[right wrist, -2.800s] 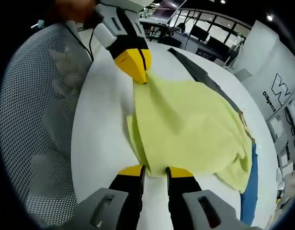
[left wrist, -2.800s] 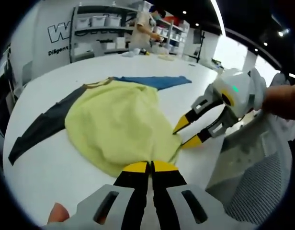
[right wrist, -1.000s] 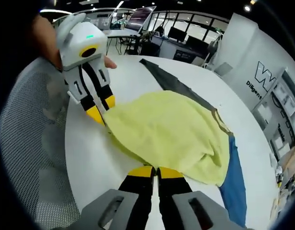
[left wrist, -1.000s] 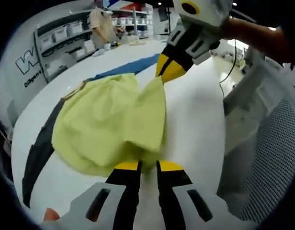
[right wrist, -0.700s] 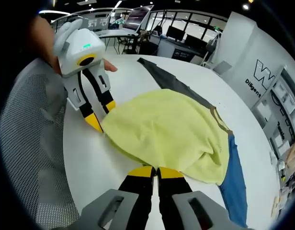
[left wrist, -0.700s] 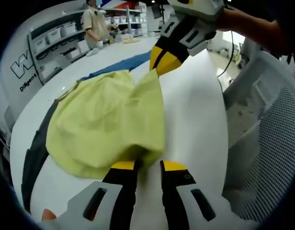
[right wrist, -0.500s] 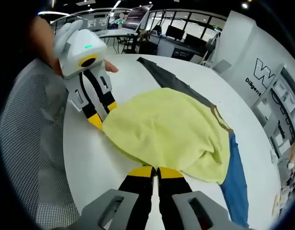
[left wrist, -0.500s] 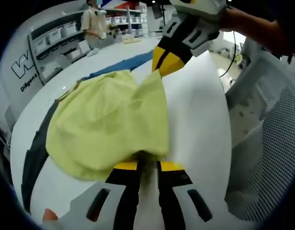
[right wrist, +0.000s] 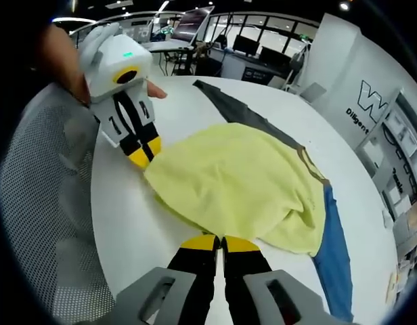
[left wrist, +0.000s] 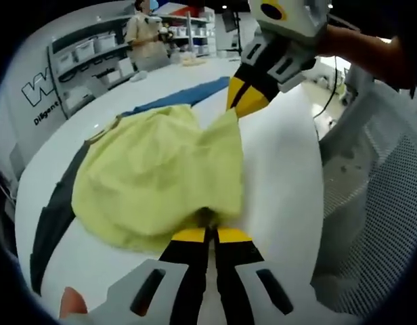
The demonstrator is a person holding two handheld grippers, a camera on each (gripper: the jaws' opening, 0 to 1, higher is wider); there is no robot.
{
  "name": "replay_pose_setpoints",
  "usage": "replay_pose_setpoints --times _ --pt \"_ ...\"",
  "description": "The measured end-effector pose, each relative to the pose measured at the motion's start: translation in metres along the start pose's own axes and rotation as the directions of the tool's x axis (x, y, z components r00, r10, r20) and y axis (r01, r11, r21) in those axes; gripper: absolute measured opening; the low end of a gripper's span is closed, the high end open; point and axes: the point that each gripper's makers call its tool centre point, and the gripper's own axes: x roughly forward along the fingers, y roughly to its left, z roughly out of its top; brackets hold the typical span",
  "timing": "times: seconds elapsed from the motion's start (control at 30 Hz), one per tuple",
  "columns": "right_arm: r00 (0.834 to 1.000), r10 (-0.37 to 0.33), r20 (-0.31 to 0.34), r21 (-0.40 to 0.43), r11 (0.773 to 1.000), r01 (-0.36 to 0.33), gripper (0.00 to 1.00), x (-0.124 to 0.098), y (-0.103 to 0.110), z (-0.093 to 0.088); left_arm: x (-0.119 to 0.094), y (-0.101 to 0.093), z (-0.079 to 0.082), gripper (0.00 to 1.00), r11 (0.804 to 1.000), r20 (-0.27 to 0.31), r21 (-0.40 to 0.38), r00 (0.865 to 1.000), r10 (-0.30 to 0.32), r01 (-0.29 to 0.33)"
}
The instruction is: Fold the garment on the visible template until the final outline fits inside the template.
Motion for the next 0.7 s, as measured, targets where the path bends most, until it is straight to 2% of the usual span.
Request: replay_pose_setpoints --times 0.47,0.7 --pt "0.999 0.048 -0.022 -0.014 0.999 -0.049 0.0 -0.001 0.026 -0.005 -0.059 0.005 0.004 0.0 0.997 0.09 -0.074 0.996 0.012 -0.005" --pt "0.995 0.089 -0.035 -0.023 0.996 -0.09 0.0 0.001 0.038 -0.01 -0.07 0.011 -0.008 0.0 0.994 0.088 -0.103 0.995 0.036 -0.026"
